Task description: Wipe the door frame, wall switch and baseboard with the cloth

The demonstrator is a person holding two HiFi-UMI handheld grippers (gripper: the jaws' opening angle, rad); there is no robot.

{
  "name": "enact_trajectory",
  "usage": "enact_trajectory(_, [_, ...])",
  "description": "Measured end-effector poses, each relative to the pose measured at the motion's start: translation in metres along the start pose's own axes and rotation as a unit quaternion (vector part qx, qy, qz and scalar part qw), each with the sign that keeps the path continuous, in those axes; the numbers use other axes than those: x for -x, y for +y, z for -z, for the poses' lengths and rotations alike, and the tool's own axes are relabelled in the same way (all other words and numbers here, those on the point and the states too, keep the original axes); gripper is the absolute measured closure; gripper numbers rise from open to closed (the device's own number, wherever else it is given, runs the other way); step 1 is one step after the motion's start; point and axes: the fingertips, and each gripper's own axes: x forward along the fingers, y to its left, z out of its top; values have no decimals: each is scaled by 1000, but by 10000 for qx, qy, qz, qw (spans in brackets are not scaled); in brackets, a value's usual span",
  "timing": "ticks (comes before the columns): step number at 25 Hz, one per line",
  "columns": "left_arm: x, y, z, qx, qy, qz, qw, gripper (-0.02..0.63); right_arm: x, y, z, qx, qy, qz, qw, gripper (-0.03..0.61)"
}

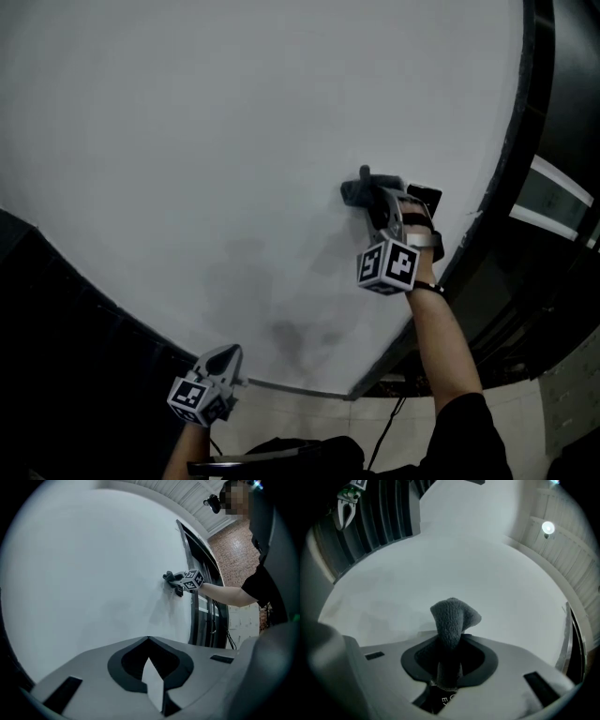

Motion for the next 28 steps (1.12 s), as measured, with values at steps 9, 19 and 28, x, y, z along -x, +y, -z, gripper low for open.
enact_trajectory(9, [2, -3, 4, -16, 78, 77, 9999, 623, 1, 34, 10, -69, 125, -314, 9994, 488])
enact_trajectory(19, [3, -9, 6, -1, 121, 94, 9999, 623, 4, 55, 19, -283, 188, -494, 9982, 488])
enact_trajectory(28, [4, -11, 8, -2, 112, 45, 9999, 623, 4, 64, 24, -234, 172, -641, 9975, 488])
